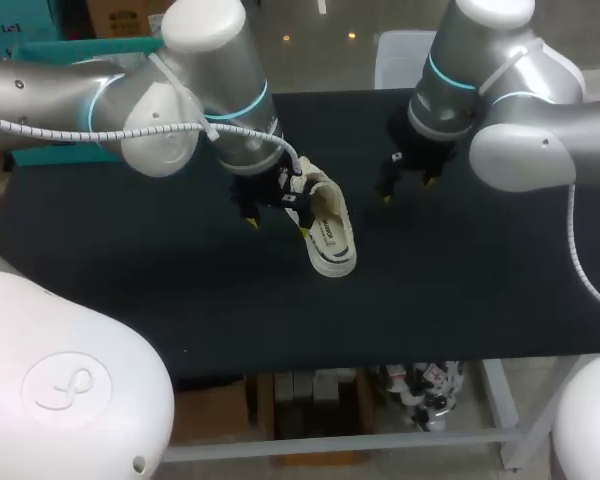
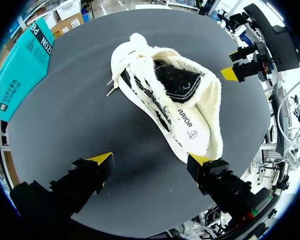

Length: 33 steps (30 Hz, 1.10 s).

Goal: Open the shoe tongue, take the insole out of the shoe, put the insole back into the shoe, and pack the shoe into the shoebox

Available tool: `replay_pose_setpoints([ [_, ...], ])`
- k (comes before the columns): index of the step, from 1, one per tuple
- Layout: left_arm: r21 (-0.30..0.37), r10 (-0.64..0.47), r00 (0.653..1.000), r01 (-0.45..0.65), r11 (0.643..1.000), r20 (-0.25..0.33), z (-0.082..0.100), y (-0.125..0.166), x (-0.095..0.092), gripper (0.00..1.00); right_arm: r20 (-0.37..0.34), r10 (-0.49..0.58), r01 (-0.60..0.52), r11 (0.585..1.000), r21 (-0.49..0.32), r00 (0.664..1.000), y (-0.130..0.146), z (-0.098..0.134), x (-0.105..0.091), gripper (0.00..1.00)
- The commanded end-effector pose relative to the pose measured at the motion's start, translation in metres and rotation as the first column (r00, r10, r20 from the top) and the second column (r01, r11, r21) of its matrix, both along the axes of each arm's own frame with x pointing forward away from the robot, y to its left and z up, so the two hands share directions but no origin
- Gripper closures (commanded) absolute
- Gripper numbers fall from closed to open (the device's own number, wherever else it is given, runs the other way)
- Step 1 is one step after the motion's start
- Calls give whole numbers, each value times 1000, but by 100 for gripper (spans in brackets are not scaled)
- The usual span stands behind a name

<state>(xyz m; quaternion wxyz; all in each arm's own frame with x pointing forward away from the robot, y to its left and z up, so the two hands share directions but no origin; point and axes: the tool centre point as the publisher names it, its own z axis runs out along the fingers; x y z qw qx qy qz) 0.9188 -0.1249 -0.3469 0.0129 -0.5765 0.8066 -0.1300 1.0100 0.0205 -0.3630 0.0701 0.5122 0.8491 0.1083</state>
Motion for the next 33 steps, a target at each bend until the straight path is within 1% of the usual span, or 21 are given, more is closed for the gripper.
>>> replay_pose_setpoints([
  [1, -29, 8, 1000, -8, 1000, 11, -7, -7, 10, 0, -19, 29, -29, 999, -14, 999, 1, 0, 8, 0],
  [2, -29, 9, 1000, -9, 1000, 12, -6, -10, 13, 0, -22, 31, -32, 999, -22, 999, 1, 0, 9, 0],
  [3, -43, 11, 1000, -10, 999, 18, -5, -14, 15, 0, -23, 34, -35, 999, -20, 999, 1, -1, 11, 0],
  [7, -45, -4, 1000, 5, 999, 23, 1, -28, 21, 0, -25, 23, -23, 1000, -13, 999, 0, -3, 14, 0],
  [10, -23, -4, 999, 5, 1000, 34, 1, -34, 27, 0, -22, 15, -15, 1000, -4, 1000, 0, -6, 16, 0],
  [14, 25, 29, 998, -31, 999, 49, -7, -38, 36, 0, -17, 12, -12, 1000, 8, 1000, 0, -10, 17, 0],
  [16, 32, 45, 998, -47, 998, 49, -12, -38, 41, 15, -15, 13, -12, 1000, 12, 1000, -1, -12, 16, 0],
  [17, 41, 54, 997, -56, 998, 58, -15, -39, 43, 17, -13, 13, -13, 1000, 16, 1000, -1, -13, 15, 0],
  [18, 41, 57, 997, -60, 997, 56, -17, -39, 45, 22, -12, 14, -14, 1000, 18, 1000, -1, -13, 15, 0],
  [20, 57, 70, 995, -74, 996, 64, -22, -40, 48, 38, -12, 14, -14, 1000, 19, 1000, -2, -14, 13, 0],
  [21, 66, 77, 995, -81, 995, 62, -23, -41, 50, 42, -12, 15, -15, 1000, 24, 1000, -2, -15, 12, 0],
  [22, 77, 83, 994, -89, 993, 70, -25, -41, 50, 53, -13, 15, -15, 1000, 24, 1000, -3, -15, 12, 0],
  [24, 71, 84, 994, -89, 994, 63, -28, -41, 51, 63, -13, 15, -14, 1000, 25, 1000, -6, -15, 11, 0],
  [25, 77, 95, 993, -100, 992, 70, -29, -40, 50, 77, -12, 16, -16, 1000, 26, 1000, -6, -15, 10, 0],
  [26, 74, 96, 993, -101, 992, 69, -31, -39, 50, 100, -9, 23, -23, 999, 29, 1000, -6, -16, 9, 0],
  [29, 66, 103, 992, -107, 992, 74, -29, -35, 47, 100, -7, 39, -39, 999, 22, 999, -6, -16, 8, 0],
  [33, 61, 97, 992, -102, 993, 85, -19, -30, 41, 100, -4, 62, -62, 998, 12, 998, -2, -13, 7, 0],
])
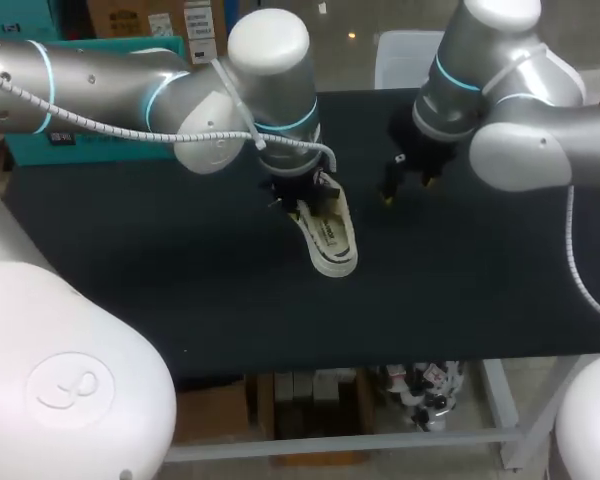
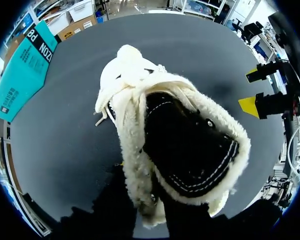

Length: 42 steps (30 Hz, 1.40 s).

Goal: Open the shoe tongue, take the insole out of the shoe, put the insole back into the shoe, and pack the shoe into the shoebox

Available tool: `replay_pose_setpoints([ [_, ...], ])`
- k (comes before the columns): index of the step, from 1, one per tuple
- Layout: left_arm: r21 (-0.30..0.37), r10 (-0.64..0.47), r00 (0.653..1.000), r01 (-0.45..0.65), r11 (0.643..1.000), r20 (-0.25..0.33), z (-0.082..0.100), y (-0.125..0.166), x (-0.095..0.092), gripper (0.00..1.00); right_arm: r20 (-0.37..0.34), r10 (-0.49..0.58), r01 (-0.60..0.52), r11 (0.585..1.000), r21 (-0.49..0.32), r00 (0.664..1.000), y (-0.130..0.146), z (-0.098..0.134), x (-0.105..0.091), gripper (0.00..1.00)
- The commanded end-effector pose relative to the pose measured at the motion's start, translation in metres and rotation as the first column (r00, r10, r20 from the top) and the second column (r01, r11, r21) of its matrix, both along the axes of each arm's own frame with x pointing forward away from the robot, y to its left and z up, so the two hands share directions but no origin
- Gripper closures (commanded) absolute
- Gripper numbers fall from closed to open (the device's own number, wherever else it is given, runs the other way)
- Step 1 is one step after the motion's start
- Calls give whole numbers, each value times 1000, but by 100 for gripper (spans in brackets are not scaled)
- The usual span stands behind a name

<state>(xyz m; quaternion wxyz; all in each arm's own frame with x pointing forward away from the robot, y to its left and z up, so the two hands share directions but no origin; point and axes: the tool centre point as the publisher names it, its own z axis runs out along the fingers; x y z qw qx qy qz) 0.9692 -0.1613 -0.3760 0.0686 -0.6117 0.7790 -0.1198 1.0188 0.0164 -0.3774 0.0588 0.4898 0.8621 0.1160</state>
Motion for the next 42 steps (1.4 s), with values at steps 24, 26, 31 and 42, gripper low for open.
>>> replay_pose_setpoints([
  [24, -80, -23, 994, 32, 996, 104, 130, 107, -12, 100, -2, 249, -248, 964, -91, 969, 33, 30, 4, 0],
  [26, -71, -22, 993, 30, 997, 114, 143, 114, -10, 100, -16, 269, -269, 957, -107, 963, 36, 34, 8, 0],
  [31, -82, -35, 991, 46, 996, 132, 176, 129, -7, 100, -49, 323, -327, 934, -146, 945, 43, 45, 18, 0],
  [42, -82, -36, 989, 48, 995, 146, 229, 164, 12, 100, -113, 437, -451, 873, -185, 892, 48, 59, 45, 0],
])
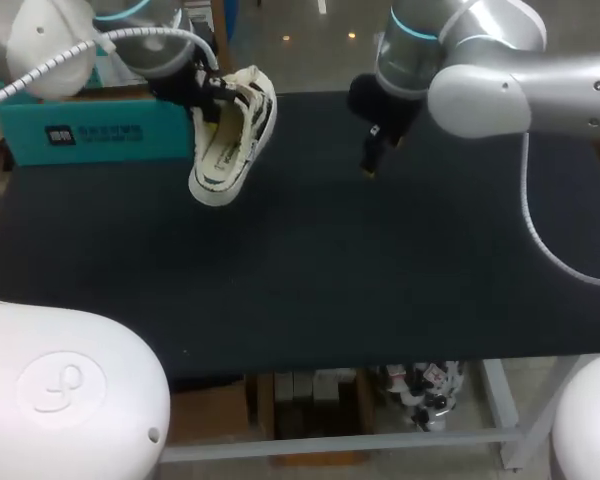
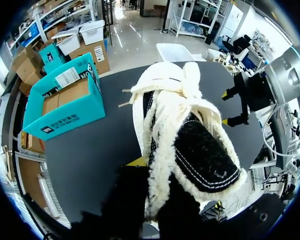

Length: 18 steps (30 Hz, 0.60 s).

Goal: Open the shoe tongue, take the insole out of the shoe, put the insole back into the shoe, and pack the shoe into the shoebox

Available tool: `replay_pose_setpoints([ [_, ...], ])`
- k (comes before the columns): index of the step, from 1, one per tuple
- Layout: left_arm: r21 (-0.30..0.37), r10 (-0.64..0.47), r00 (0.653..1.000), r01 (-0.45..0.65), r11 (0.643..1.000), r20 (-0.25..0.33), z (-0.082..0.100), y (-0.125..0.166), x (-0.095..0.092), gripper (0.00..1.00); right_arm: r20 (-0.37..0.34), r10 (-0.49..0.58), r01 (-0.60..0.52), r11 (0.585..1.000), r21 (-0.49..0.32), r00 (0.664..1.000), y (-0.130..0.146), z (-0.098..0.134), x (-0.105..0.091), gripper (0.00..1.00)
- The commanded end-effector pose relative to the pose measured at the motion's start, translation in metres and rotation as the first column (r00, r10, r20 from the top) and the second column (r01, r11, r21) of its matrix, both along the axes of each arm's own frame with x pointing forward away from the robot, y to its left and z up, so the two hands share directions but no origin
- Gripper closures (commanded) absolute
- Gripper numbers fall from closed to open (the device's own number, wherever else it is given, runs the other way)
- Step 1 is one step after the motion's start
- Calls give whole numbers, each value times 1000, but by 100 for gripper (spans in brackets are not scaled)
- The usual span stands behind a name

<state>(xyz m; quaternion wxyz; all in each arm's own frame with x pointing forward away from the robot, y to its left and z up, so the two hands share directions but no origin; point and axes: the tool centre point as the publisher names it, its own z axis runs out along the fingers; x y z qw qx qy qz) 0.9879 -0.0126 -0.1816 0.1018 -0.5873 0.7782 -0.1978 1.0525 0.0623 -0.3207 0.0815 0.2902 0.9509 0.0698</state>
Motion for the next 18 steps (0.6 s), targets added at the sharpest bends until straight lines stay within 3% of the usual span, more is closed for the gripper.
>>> replay_pose_setpoints([
  [1, -8, -2, 1000, 2, 1000, -8, 38, 19, -4, 100, -97, 46, -55, 994, -93, 994, 2, 2, 13, 0],
  [9, -40, 14, 999, -16, 999, -31, 52, 55, 14, 100, -126, 93, -109, 985, -130, 988, -1, -1, 14, 0],
  [18, -68, 34, 997, -38, 997, -64, 51, 92, 40, 100, -155, 100, -119, 986, -115, 983, -8, -8, 8, 0],
])
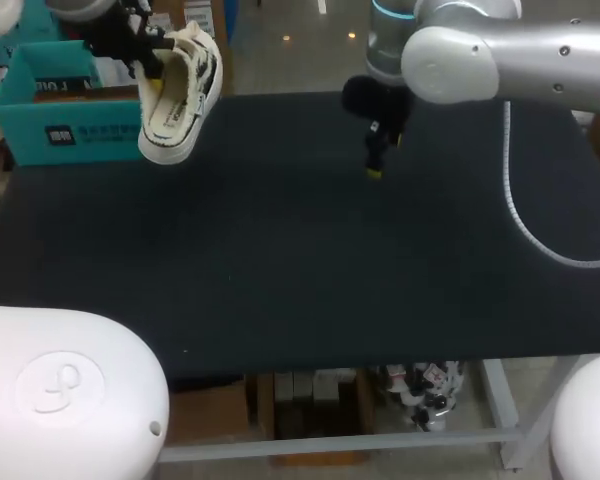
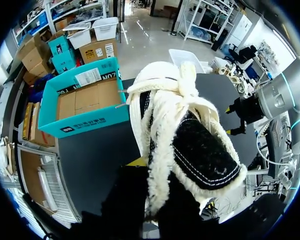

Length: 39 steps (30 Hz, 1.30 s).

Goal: Open the shoe tongue, take the insole out of the shoe, put the insole back into the shoe, and pack the shoe into the shoebox

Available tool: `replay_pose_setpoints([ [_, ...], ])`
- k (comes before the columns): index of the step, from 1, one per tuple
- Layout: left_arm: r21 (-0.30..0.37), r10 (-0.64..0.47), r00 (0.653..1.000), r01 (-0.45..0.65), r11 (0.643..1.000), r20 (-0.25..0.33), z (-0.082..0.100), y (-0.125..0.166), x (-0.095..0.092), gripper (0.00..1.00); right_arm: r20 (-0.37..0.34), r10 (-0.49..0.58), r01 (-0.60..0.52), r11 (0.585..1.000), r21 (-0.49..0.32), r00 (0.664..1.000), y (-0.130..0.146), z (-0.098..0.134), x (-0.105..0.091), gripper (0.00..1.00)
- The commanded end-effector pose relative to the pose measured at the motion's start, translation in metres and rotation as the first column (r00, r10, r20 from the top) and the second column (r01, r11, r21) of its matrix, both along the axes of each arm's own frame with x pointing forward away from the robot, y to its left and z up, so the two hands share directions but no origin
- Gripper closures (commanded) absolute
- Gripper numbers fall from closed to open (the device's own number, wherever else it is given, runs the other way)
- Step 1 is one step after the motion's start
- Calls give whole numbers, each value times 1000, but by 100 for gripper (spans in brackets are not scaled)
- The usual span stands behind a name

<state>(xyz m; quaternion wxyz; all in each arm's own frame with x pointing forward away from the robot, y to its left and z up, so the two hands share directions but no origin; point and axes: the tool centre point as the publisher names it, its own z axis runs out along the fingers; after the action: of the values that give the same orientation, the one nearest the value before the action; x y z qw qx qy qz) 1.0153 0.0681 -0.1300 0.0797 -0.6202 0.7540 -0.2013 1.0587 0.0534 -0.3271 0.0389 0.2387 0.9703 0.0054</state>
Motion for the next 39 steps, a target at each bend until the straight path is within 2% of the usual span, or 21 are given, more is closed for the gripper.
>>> replay_pose_setpoints([
  [1, -35, -73, 997, 71, 997, -33, 0, 14, 16, 100, -42, 11, -11, 1000, -13, 999, 1, -2, 2, 0],
  [7, 0, -252, 966, 252, 968, -64, 0, 37, 36, 100, -53, 12, -13, 1000, -4, 999, 1, -3, 1, 0],
  [10, 10, -360, 930, 362, 932, -75, -2, 58, 50, 100, -53, 12, -13, 1000, -4, 999, 1, -3, 1, 0],
  [11, 13, -424, 903, 426, 905, -64, -2, 65, 53, 100, -53, 12, -13, 1000, -4, 999, 1, -3, 1, 0],
  [12, 11, -430, 900, 432, 902, -73, -2, 74, 59, 100, -53, 12, -13, 1000, -4, 999, 1, -3, 1, 0],
  [16, 28, -534, 841, 538, 843, -83, -1, 105, 84, 100, -53, 12, -13, 1000, -4, 999, 1, -3, 1, 0],
  [21, 37, -708, 698, 714, 699, -107, 4, 132, 113, 100, -53, 12, -13, 1000, -4, 999, 1, -3, 1, 0],
  [24, 26, -781, 617, 786, 618, -92, 8, 145, 132, 100, -53, 12, -13, 1000, -4, 999, 1, -3, 1, 0],
  [29, 38, -852, 514, 858, 513, -101, 6, 160, 167, 100, -53, 12, -13, 1000, -4, 999, 1, -3, 1, 0],
  [33, 55, -878, 453, 891, 450, -153, 1, 170, 190, 100, -53, 12, -13, 1000, -4, 999, 1, -3, 1, 0],
  [35, 52, -893, 425, 905, 422, -148, -1, 178, 202, 100, -53, 12, -13, 1000, -4, 999, 1, -3, 1, 0],
  [39, 47, -901, 406, 914, 404, -152, -8, 198, 228, 100, -53, 12, -13, 1000, -4, 999, 1, -3, 1, 0],
])
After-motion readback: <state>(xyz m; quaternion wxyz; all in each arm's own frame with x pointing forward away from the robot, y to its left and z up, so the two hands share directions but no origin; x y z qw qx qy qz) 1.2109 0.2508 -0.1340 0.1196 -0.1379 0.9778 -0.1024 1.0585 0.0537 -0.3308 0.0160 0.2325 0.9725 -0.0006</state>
